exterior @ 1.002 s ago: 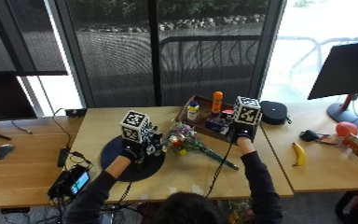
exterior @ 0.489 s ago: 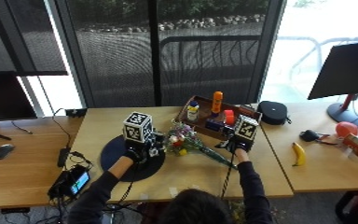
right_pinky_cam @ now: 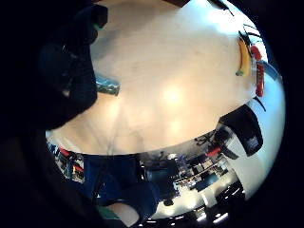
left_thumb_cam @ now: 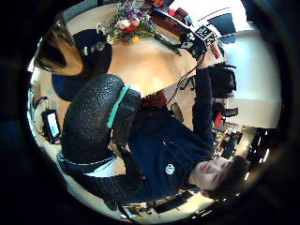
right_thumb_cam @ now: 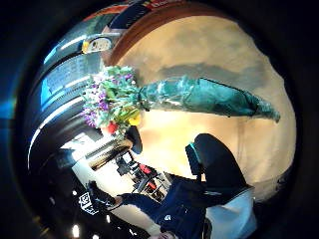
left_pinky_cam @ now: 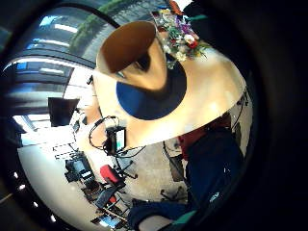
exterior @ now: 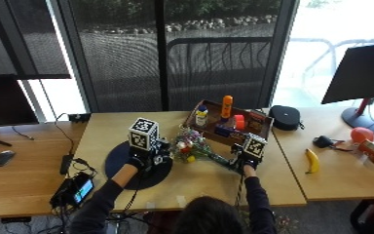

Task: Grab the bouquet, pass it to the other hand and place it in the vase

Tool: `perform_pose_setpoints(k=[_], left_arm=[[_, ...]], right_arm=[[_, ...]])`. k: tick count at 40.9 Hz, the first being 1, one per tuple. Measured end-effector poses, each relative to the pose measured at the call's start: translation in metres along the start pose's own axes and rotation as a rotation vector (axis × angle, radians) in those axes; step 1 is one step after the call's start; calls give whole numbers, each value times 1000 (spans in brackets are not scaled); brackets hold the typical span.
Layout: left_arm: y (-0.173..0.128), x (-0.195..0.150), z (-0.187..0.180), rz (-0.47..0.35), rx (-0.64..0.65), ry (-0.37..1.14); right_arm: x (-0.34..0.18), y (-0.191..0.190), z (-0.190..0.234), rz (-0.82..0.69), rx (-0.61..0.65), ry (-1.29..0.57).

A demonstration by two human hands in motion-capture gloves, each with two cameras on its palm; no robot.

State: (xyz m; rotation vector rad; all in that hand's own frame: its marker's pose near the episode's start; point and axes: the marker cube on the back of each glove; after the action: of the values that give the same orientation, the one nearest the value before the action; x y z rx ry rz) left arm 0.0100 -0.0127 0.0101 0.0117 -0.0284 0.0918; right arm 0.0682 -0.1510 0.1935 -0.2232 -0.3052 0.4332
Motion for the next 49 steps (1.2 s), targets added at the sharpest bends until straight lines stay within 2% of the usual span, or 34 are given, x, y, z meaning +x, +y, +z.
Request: perform_pose_setpoints(k=[2, 11, 20, 30, 33, 39, 42, 46, 49], left_arm=[[1, -1, -1, -2, 0, 4], [2, -5, 3, -22, -15, 5], [7, -9, 1, -53, -16, 7], [5, -11, 7, -73, -30, 27], [7, -12, 8, -83, -59, 39], [9, -19, 9, -101, -86, 85], [10, -21, 7, -112, -83, 80], [12, -24, 6, -123, -74, 80], [14, -24, 5, -123, -71, 87]], right_arm=[[1, -8, 5, 58, 83, 28], [3, -7, 33, 123, 24, 99], [-6, -9, 53, 64, 82, 110], [-18, -13, 58, 65, 225, 49], [-17, -14, 59, 112, 251, 32], [-11, -8, 74, 212, 174, -36], [-10, -10, 77, 222, 187, -74], [-13, -11, 77, 172, 226, -153], [-19, -7, 79, 117, 189, -237]])
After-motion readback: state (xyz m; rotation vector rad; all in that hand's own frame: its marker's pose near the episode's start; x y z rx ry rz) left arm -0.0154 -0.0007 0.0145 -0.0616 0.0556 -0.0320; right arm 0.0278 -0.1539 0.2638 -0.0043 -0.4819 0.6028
